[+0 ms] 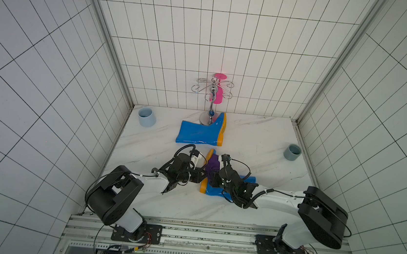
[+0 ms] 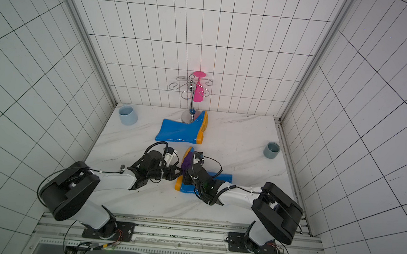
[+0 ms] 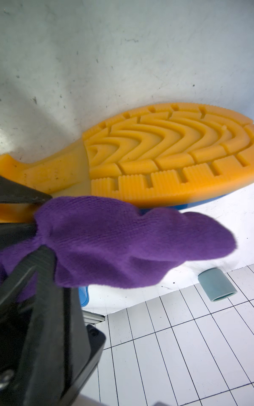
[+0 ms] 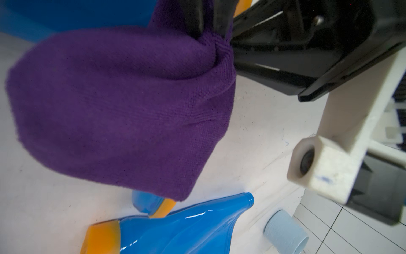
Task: Wipe the rubber boots with a cloth
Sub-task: Wipe the dirt off the rubber boot.
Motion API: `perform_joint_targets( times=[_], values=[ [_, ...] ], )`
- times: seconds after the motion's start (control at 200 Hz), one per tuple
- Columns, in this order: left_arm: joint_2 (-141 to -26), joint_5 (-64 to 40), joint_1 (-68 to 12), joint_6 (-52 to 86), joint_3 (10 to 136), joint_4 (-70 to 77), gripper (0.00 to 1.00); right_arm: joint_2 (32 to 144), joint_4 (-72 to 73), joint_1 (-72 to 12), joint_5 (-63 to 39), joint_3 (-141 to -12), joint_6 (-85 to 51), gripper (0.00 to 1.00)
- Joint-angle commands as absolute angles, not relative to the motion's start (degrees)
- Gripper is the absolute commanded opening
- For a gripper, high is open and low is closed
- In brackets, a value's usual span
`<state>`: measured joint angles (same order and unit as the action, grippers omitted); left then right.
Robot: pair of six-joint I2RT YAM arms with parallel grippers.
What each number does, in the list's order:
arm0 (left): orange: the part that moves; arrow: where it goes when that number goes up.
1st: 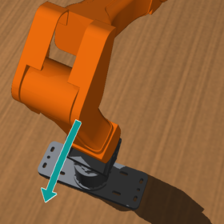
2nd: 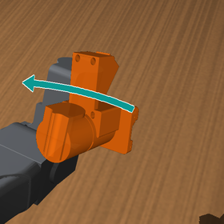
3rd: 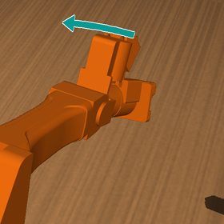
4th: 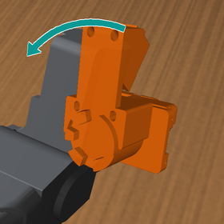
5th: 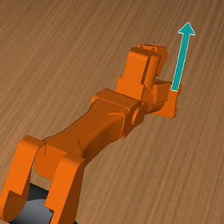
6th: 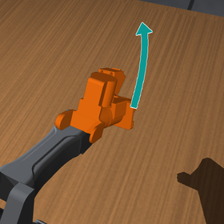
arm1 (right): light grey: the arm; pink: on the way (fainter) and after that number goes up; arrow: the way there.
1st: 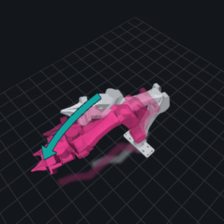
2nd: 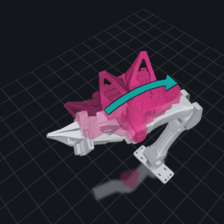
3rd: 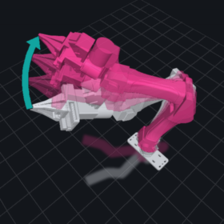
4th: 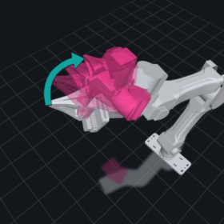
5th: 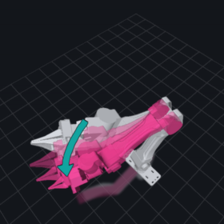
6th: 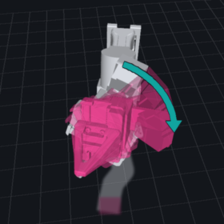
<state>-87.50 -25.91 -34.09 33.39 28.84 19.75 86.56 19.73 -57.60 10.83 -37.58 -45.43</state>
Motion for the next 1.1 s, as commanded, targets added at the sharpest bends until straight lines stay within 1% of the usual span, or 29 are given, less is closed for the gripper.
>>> perform_joint_targets(
  times=[0.0,0.175,0.3,0.395,0.56,0.59,0.735,0.92,1.094],
  values=[
    [-92.37,-19.43,-34.26,32.57,24.60,2.88,0.13,84.94,10.67,-62.48,7.51,-34.36,-49.31,0.00],
    [-92.37,-19.42,-34.28,32.56,24.48,2.98,0.14,79.78,3.21,-65.50,7.29,-31.61,-52.52,0.00],
    [-92.35,-19.42,-34.21,32.67,24.43,3.24,0.13,79.34,-2.12,-65.82,6.41,-31.72,-53.61,0.00],
    [-92.37,-19.46,-34.25,32.62,24.35,3.32,0.13,78.95,-4.23,-65.43,8.78,-33.29,-51.81,0.00],
    [-91.88,-19.41,-34.20,32.77,24.17,3.27,0.13,75.54,-7.89,-59.55,10.51,-38.62,-47.38,0.00],
    [-91.89,-19.36,-34.20,32.76,24.17,3.34,0.13,74.81,-8.51,-58.33,10.96,-39.93,-44.87,0.00],
    [-91.84,-19.40,-34.32,32.76,24.08,3.41,0.14,73.92,-9.48,-50.51,10.83,-47.40,-39.02,0.00],
    [-91.76,-19.22,-34.26,32.92,23.73,4.04,0.14,80.37,-2.43,-40.83,3.48,-55.39,-35.81,0.00],
    [-91.77,-19.12,-34.25,32.86,23.64,4.13,0.13,90.38,2.34,-37.27,-3.14,-62.65,-37.40,0.00]
  ],
)
